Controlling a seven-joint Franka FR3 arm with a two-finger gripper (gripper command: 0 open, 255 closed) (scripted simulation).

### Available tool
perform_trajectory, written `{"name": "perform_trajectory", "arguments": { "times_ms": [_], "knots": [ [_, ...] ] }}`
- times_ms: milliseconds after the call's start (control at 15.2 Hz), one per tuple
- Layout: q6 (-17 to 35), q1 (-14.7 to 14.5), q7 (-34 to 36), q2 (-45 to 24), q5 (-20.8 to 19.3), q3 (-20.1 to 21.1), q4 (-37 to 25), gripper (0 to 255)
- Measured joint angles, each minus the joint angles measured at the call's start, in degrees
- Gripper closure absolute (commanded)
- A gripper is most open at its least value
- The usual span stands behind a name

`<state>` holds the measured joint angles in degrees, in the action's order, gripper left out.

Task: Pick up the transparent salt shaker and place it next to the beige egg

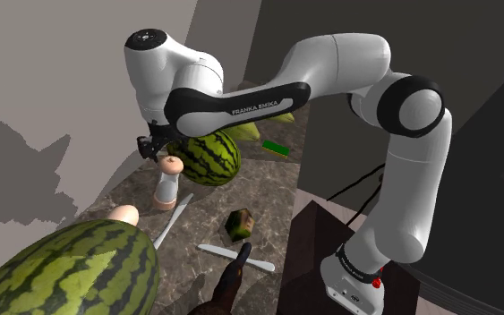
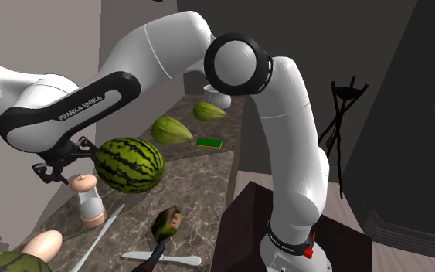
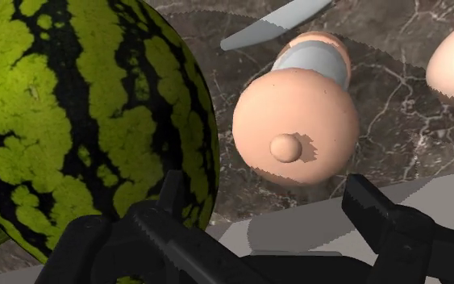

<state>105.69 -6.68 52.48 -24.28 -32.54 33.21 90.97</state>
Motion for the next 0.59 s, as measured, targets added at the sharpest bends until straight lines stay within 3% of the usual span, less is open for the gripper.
{"name": "perform_trajectory", "arguments": {
  "times_ms": [198,594],
  "knots": [
    [-3.58,-0.92,-0.67,0.52,0.73,0.53,-3.18,0],
    [-4.31,-1.10,-0.75,0.67,0.90,0.65,-3.70,0]
  ]
}}
